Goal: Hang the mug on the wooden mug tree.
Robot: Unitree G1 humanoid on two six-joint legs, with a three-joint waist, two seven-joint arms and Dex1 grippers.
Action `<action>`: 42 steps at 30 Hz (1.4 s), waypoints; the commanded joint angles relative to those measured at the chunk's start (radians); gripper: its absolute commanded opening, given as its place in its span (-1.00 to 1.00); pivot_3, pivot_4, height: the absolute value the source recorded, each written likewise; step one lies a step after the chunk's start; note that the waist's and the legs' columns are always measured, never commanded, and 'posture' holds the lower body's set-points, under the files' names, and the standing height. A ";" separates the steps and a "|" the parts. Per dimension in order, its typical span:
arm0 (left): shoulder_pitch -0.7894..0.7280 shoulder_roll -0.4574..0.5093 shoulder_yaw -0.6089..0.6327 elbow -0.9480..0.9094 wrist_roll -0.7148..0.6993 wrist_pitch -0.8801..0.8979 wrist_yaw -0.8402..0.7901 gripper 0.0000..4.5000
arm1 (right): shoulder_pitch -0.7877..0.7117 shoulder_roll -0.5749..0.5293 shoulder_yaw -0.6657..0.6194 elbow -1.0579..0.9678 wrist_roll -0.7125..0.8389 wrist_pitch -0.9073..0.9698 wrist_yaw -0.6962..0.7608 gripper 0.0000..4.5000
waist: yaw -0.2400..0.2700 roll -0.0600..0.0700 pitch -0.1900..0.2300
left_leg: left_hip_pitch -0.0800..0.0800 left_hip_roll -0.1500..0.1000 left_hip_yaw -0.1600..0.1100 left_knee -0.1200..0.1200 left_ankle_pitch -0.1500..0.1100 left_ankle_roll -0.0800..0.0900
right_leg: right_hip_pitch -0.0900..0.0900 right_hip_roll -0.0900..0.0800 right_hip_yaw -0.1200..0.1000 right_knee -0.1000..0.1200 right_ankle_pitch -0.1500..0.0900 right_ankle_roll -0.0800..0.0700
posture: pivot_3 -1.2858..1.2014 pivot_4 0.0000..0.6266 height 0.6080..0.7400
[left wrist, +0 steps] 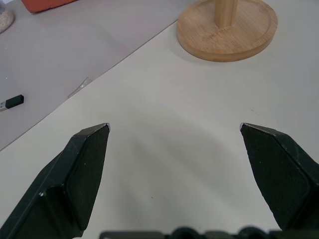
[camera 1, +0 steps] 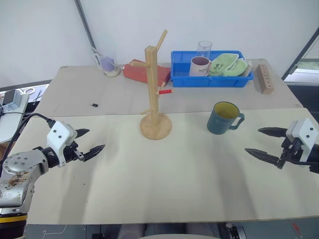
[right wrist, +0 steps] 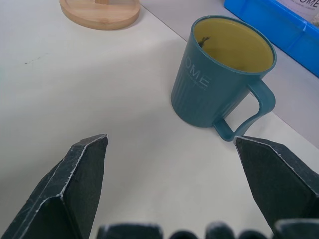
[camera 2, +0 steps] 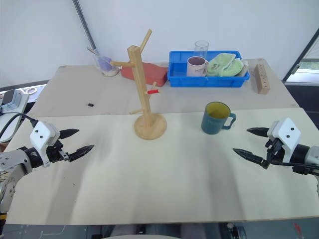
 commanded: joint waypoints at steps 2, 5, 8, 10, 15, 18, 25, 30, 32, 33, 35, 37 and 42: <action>0.033 0.017 0.037 -0.020 -0.003 0.000 -0.013 1.00 | -0.015 0.008 -0.010 -0.021 0.003 -0.003 -0.015 0.99 | -0.002 0.000 0.000 | 0.000 0.000 0.000 0.000 0.000 0.000 | 0.000 0.000 0.000 0.000 0.000 0.000 | 0.03 -0.52 1.00; 0.035 0.009 0.038 -0.006 0.007 -0.020 -0.007 1.00 | -0.019 0.016 -0.008 -0.021 0.000 -0.003 -0.026 0.99 | -0.002 0.000 0.000 | 0.001 0.000 0.000 0.000 0.000 0.000 | 0.001 0.000 0.001 0.001 0.000 0.000 | 0.03 -0.52 1.00; 0.014 -0.002 0.054 0.006 -0.023 -0.057 -0.033 1.00 | -0.020 0.021 -0.008 -0.025 0.001 -0.001 -0.032 0.99 | 0.001 0.000 0.000 | 0.001 0.000 0.000 0.000 0.000 0.000 | 0.001 0.000 0.001 0.001 0.000 0.000 | 0.03 -0.52 1.00; 0.001 -0.008 0.070 0.011 -0.057 -0.043 -0.047 1.00 | -0.020 0.022 -0.008 -0.025 0.002 -0.002 -0.034 0.99 | 0.003 0.000 0.000 | 0.001 0.000 0.000 0.000 0.000 0.000 | 0.001 0.000 0.001 0.001 0.000 0.000 | 0.03 -0.52 1.00; -0.008 -0.004 0.084 0.029 -0.082 -0.055 -0.084 1.00 | -0.022 0.024 -0.010 -0.023 0.003 -0.003 -0.038 0.99 | 0.001 0.000 0.000 | 0.000 0.000 0.001 0.001 0.000 0.000 | 0.001 0.000 0.001 0.001 0.000 0.000 | 0.03 -0.52 1.00; -0.013 -0.003 0.085 0.036 -0.079 -0.061 -0.085 1.00 | -0.024 0.024 -0.010 -0.023 0.003 -0.003 -0.039 0.99 | -0.001 0.000 0.000 | 0.001 0.000 0.001 0.001 0.000 0.000 | 0.001 0.000 0.001 0.002 0.000 0.000 | 0.03 -0.52 1.00; -0.009 0.005 0.069 0.021 -0.097 -0.099 -0.160 1.00 | -0.013 0.039 -0.013 -0.037 0.001 0.000 -0.064 0.99 | 0.000 0.000 0.000 | 0.001 0.000 0.001 0.001 0.000 0.000 | 0.001 0.001 0.001 0.004 0.000 0.000 | 0.03 -0.52 1.00; -0.137 -0.006 -0.063 -0.158 -0.235 -0.038 -0.290 1.00 | 0.002 0.158 -0.049 -0.054 -0.019 -0.015 -0.230 0.99 | 0.009 -0.001 -0.001 | 0.001 0.000 0.001 0.001 0.000 0.000 | 0.002 0.001 0.000 0.004 0.000 0.000 | 0.03 -0.52 1.00; -0.205 -0.008 -0.123 -0.205 -0.257 -0.012 -0.311 1.00 | 0.012 0.210 -0.063 -0.068 -0.062 -0.039 -0.319 0.99 | 0.014 -0.001 -0.001 | -0.002 0.000 0.001 0.001 0.000 0.000 | 0.002 0.003 0.001 0.004 0.000 0.000 | 0.03 -0.52 1.00; -0.235 -0.012 -0.144 -0.215 -0.262 -0.004 -0.313 1.00 | 0.016 0.234 -0.070 -0.076 -0.069 -0.035 -0.354 0.99 | 0.015 0.001 -0.002 | -0.003 0.000 0.001 0.001 0.000 0.000 | 0.001 0.003 0.002 0.004 0.000 0.000 | 0.03 -0.52 1.00; -0.303 -0.033 -0.186 -0.230 -0.290 0.030 -0.304 1.00 | 0.031 0.275 -0.075 -0.098 -0.059 0.002 -0.403 0.99 | 0.012 0.001 -0.002 | -0.002 0.000 0.002 0.002 0.000 0.000 | 0.002 0.003 0.004 0.005 0.000 0.001 | 0.03 -0.52 1.00; -0.363 -0.060 -0.229 -0.239 -0.311 0.055 -0.305 1.00 | 0.023 0.324 -0.078 -0.100 -0.061 0.024 -0.482 0.99 | 0.008 0.001 -0.002 | -0.001 0.000 0.002 0.003 0.001 0.001 | 0.003 0.005 0.005 0.009 0.001 0.001 | 0.03 -0.52 1.00; -0.483 -0.142 -0.332 -0.220 -0.305 0.070 -0.311 1.00 | -0.047 0.418 -0.072 -0.045 -0.075 0.049 -0.642 0.99 | -0.010 0.001 -0.002 | -0.001 0.001 -0.007 0.005 0.006 0.009 | 0.003 0.013 0.008 0.013 0.001 0.001 | 0.03 -0.52 1.00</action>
